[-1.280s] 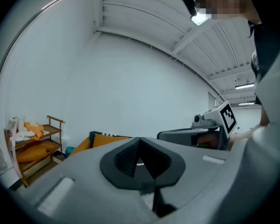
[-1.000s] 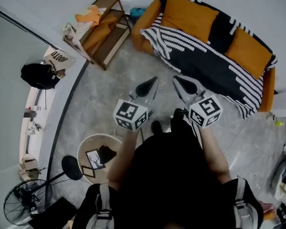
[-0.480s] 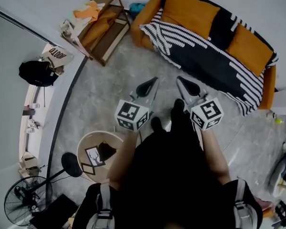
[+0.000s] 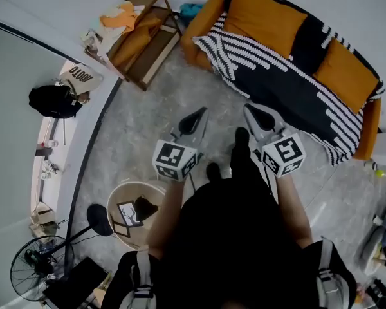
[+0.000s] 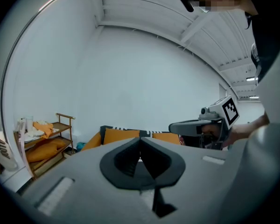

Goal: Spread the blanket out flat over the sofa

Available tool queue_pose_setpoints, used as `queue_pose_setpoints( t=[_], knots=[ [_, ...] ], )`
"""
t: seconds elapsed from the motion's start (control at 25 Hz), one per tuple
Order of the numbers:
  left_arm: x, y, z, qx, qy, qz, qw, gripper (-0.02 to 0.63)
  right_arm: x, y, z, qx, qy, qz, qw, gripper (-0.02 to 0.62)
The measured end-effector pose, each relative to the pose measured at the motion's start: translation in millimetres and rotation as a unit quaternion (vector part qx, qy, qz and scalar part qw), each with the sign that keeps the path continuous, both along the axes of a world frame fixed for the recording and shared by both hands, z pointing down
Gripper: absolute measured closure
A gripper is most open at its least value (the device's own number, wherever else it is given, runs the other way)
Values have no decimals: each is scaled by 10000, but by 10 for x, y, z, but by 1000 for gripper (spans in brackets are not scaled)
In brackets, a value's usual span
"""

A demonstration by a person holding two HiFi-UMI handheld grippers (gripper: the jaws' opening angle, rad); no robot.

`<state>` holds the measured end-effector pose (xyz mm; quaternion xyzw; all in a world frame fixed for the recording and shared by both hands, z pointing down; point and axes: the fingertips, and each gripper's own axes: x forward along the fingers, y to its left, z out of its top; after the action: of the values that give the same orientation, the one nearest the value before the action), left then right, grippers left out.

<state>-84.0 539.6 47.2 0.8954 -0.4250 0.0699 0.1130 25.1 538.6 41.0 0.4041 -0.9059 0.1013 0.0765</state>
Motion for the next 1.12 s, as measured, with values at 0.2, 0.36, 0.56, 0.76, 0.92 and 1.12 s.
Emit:
queue_pose_setpoints(
  t=[0.2,0.36,0.56,0.76,0.92,1.12],
  knots=[
    [63,-483,60,-146,-130,-214,9996,595,159,-492,19,-73,0,-148,9999,592],
    [240,-851,27,-146,-196,-375,9990,595,304,-861,37,-82,218,-332,9992,592],
    [488,-1277,21,-142,-189,-647,9976,595,505,-1291,168,-213,151,-622,9977,592],
    [778,-1581,144,-197,-363,-663,9969,595,652,-1623,296,-327,179,-935,9949,592],
    [914,-1743,198,-298,-352,-765,9960,595,715,-1824,358,-417,147,-1053,9935,592],
    [899,-1868,287,-466,-457,-858,9942,595,693,-2010,415,-518,59,-1154,9919,592]
  ],
)
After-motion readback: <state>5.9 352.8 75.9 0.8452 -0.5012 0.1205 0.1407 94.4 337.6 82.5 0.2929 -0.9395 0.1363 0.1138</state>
